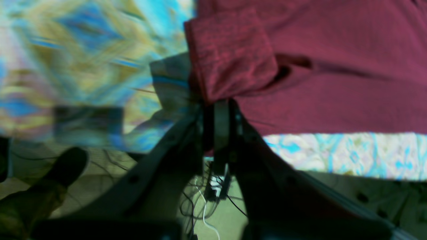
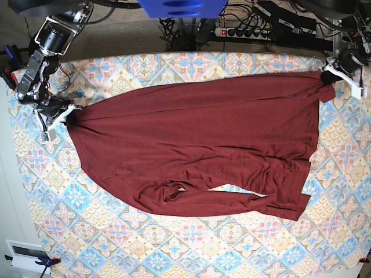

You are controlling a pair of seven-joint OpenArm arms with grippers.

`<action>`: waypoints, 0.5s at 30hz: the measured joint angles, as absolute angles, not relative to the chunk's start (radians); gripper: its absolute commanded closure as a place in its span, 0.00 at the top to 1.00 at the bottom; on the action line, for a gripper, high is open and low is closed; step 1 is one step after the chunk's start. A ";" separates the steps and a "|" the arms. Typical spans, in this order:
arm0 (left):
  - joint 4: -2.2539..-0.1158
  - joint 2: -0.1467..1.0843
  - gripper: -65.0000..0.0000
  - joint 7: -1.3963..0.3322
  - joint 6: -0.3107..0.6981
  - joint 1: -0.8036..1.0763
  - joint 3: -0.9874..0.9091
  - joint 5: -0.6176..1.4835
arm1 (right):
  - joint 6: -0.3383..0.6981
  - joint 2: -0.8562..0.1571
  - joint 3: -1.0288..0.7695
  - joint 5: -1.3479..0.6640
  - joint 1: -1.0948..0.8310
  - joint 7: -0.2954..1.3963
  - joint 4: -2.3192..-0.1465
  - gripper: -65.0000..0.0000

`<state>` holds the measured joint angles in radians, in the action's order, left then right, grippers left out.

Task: Layout the t-shirt on the table in an organized manner, then fold the t-shirt properly
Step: 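Hold the shoulder corners with both grippers and adjust the left gripper's grip, then lift the shirt's shoulder corners with both grippers and pull them apart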

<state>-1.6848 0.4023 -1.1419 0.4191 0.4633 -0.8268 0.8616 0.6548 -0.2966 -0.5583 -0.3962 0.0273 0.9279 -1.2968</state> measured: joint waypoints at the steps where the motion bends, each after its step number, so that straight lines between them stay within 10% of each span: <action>1: -1.684 0.401 0.00 -1.146 0.419 0.451 -0.828 0.854 | 0.655 -0.297 -0.558 -0.396 0.027 0.928 -1.297 0.00; 15: -1.679 0.358 0.00 -1.168 0.415 0.339 -0.825 0.842 | 0.655 -0.297 -0.558 -0.396 0.028 0.929 -1.297 0.00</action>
<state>-1.6791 0.3576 -1.1683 0.4152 0.3393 -0.8246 0.8425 0.6548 -0.2966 -0.5583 -0.3958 0.0280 0.9287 -1.2968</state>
